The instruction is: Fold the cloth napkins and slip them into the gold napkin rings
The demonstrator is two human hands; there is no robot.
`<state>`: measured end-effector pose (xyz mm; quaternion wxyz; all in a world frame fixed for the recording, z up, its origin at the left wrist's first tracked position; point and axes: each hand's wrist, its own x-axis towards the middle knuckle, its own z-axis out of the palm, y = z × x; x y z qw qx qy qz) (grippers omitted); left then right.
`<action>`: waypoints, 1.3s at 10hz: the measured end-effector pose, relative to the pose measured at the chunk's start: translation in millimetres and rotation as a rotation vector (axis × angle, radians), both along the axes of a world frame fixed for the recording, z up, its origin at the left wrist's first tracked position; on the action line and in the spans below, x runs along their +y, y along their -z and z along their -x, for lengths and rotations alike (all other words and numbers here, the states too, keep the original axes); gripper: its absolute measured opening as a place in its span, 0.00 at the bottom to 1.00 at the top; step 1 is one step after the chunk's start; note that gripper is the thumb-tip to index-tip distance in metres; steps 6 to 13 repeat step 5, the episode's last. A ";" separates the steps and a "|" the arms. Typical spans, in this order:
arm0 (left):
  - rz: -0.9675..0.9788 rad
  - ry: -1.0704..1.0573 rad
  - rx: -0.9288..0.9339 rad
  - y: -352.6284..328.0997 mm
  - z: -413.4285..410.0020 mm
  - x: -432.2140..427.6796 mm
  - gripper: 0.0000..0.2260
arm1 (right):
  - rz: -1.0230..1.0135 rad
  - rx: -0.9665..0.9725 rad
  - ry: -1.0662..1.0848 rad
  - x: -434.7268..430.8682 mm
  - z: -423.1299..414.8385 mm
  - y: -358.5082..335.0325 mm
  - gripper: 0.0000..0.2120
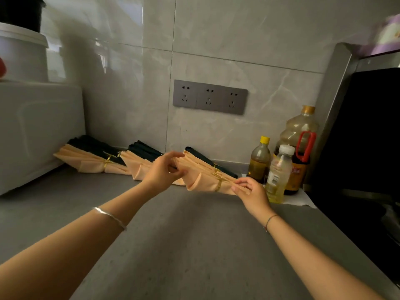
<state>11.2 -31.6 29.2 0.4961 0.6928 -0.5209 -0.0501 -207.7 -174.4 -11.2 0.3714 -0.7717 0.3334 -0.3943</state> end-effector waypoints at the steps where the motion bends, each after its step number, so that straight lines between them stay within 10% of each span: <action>1: 0.023 -0.021 0.104 16.0 -16.9 -28.9 0.20 | 0.042 0.089 0.029 -29.9 -24.0 10.6 0.04; 13: -0.054 -0.096 0.163 37.7 -29.9 -44.0 0.31 | 0.077 0.243 0.084 -49.2 -41.5 29.0 0.09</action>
